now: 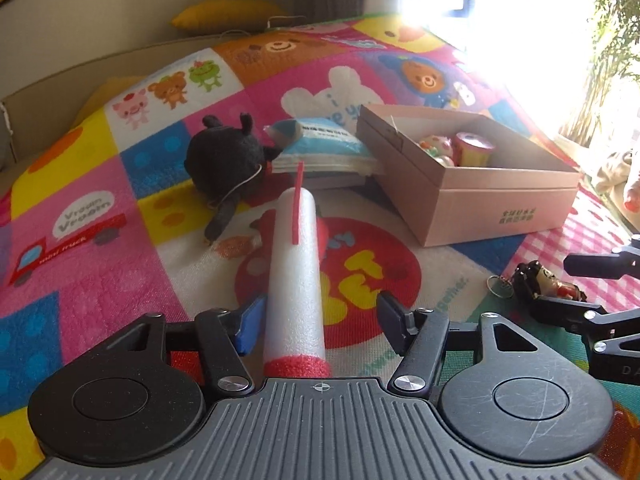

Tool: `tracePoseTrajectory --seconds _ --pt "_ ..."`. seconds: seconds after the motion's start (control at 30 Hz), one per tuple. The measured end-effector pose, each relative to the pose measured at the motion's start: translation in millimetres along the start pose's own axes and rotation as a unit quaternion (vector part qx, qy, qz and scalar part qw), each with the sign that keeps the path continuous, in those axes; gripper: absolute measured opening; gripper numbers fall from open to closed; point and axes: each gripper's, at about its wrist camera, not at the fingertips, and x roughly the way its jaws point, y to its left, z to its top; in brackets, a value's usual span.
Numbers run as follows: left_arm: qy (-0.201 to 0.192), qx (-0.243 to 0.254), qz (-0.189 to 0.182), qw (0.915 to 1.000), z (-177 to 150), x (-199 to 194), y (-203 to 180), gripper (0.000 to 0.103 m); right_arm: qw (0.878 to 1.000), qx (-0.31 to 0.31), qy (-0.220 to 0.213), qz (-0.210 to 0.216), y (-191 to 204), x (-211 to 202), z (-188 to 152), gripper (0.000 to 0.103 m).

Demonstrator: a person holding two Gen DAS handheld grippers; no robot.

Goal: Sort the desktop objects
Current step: 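Close the left tool on the foam rocket while the right tool closes on the boy figure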

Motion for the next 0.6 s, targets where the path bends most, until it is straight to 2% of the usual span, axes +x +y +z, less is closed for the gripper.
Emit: tracePoseTrajectory --seconds 0.03,0.07,0.1,0.17,0.27,0.33,0.37,0.43,0.6 --pt "0.006 -0.001 0.003 1.0 0 2 -1 0.051 1.0 -0.008 -0.003 0.004 0 -1 -1 0.055" --pt "0.007 -0.002 0.007 0.9999 0 3 -2 0.034 1.0 -0.015 -0.004 0.008 -1 -1 -2 0.055" --pt "0.007 -0.008 0.007 0.9999 1 3 -3 0.032 1.0 -0.021 -0.005 0.011 -1 -1 -3 0.055" --pt "0.007 -0.022 -0.025 0.9994 3 0 -5 0.032 1.0 -0.025 -0.004 0.014 -2 -2 -3 0.055" --pt "0.003 -0.006 -0.054 0.9985 1 -7 -22 0.032 1.0 -0.017 -0.013 -0.001 -5 -6 -7 0.055" --pt "0.015 -0.002 -0.069 0.9975 -4 -8 -34 0.033 1.0 -0.008 -0.014 -0.013 -5 -6 -10 0.056" --pt "0.017 -0.004 -0.071 0.9973 -7 -9 -35 0.034 1.0 -0.006 -0.017 -0.019 -4 -7 -11 0.057" --pt "0.012 -0.005 -0.073 0.9973 -13 -14 -36 0.034 0.999 -0.011 -0.026 -0.036 -1 -8 -12 0.066" --pt "-0.002 -0.042 -0.068 0.9968 -20 -19 -34 0.034 0.998 -0.007 -0.045 -0.044 -2 -12 -15 0.069"
